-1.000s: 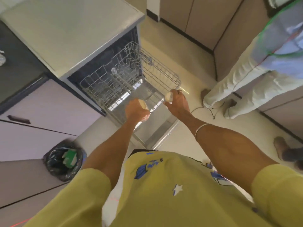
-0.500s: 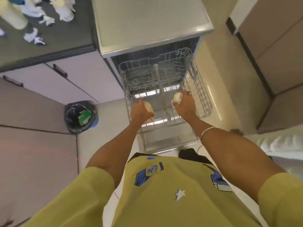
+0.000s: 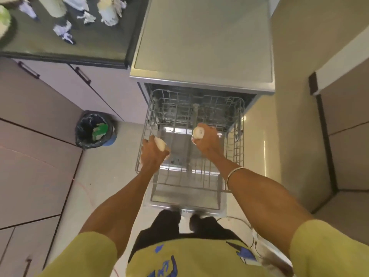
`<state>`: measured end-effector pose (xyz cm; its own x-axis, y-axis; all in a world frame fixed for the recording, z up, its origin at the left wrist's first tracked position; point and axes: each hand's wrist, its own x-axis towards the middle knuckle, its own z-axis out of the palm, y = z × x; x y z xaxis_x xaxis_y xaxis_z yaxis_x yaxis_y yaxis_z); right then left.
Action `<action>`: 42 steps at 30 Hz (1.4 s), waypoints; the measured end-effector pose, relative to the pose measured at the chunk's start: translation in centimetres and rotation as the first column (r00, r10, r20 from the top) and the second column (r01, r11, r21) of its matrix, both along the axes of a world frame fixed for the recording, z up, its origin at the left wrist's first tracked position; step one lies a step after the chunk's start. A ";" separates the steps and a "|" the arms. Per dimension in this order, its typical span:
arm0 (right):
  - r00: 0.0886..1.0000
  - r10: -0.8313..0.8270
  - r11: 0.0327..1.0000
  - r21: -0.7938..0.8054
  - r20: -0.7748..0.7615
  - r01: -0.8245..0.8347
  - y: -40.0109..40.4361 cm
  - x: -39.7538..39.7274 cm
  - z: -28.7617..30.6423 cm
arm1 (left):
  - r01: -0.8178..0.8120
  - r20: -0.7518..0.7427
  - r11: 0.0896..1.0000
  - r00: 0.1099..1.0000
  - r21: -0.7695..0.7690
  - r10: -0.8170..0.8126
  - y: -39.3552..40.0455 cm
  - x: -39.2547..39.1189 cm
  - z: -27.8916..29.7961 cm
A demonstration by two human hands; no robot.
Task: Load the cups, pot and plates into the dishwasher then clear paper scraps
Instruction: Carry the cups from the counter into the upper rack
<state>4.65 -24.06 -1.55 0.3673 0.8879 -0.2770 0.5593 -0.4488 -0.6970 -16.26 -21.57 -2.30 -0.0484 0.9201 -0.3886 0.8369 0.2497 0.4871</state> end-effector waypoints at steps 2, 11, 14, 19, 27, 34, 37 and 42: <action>0.999 0.026 1.000 0.016 -0.024 -0.025 2.1 0.1 -1.1 | -0.027 -0.006 1.000 1.000 0.016 0.027 1.5 0.4 -0.4; 0.999 0.021 0.999 0.028 -0.042 -0.020 15.1 -0.8 -9.1 | 0.013 -0.013 0.991 1.000 0.133 -0.012 10.5 1.4 -7.6; 0.992 0.106 0.993 0.049 0.069 -0.109 19.1 -1.4 -12.5 | 0.210 -0.161 0.951 0.971 0.225 -0.177 13.2 1.6 -11.2; 0.974 0.172 0.976 0.107 0.147 -0.189 24.2 -2.8 -17.1 | 0.298 -0.266 0.935 0.933 0.192 -0.242 17.1 1.9 -15.3; 0.951 0.270 0.957 0.071 0.147 -0.283 29.1 -5.8 -22.5 | 0.349 -0.353 0.930 0.889 0.115 -0.290 19.1 3.5 -18.8; 0.935 0.336 0.933 0.096 0.113 -0.347 29.6 -7.0 -24.0 | 0.384 -0.418 0.909 0.861 0.162 -0.290 19.0 3.1 -19.1; 0.899 0.429 0.899 0.053 0.086 -0.434 29.6 -6.1 -24.0 | 0.383 -0.361 0.920 0.873 0.088 -0.329 19.0 2.7 -19.5; 0.921 0.357 0.928 0.058 0.154 -0.369 28.6 -4.2 -22.2 | 0.411 -0.245 0.898 0.897 0.160 -0.367 18.0 1.6 -18.8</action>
<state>0.43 4.54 -23.79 0.0443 0.9853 -0.1649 0.7658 -0.1395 -0.6278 -14.71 -3.53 -21.11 0.2719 0.9385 -0.2129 0.9322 -0.2020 0.3005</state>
